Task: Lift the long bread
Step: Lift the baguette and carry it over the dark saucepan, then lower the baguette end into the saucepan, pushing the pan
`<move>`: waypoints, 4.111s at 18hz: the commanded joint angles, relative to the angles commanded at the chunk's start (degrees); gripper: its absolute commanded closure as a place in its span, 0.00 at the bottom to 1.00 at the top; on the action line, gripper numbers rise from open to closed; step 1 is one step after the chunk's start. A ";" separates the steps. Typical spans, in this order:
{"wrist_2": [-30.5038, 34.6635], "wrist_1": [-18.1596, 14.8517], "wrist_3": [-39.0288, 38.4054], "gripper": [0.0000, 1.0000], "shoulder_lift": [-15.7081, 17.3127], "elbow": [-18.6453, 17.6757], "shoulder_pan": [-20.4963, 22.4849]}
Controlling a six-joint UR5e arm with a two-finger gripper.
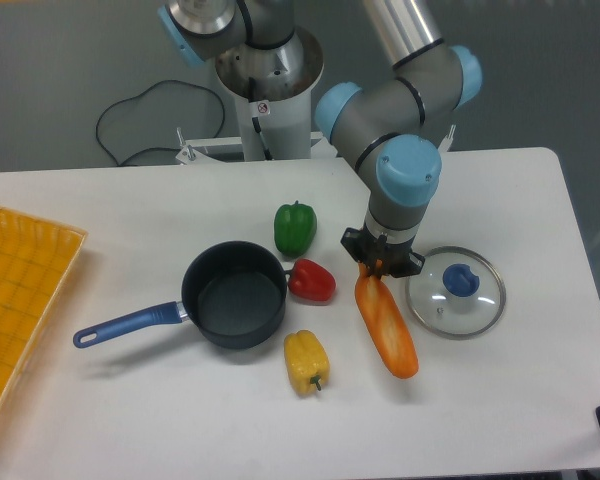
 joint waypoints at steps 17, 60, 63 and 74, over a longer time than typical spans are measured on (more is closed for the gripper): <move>0.16 -10.64 -3.69 0.83 10.64 -5.97 -13.44; 4.47 -15.47 -11.86 0.81 1.41 0.96 -19.16; 3.60 -15.47 -12.04 0.81 1.41 1.32 -19.16; 2.01 -10.64 -15.38 0.81 0.36 1.58 -19.25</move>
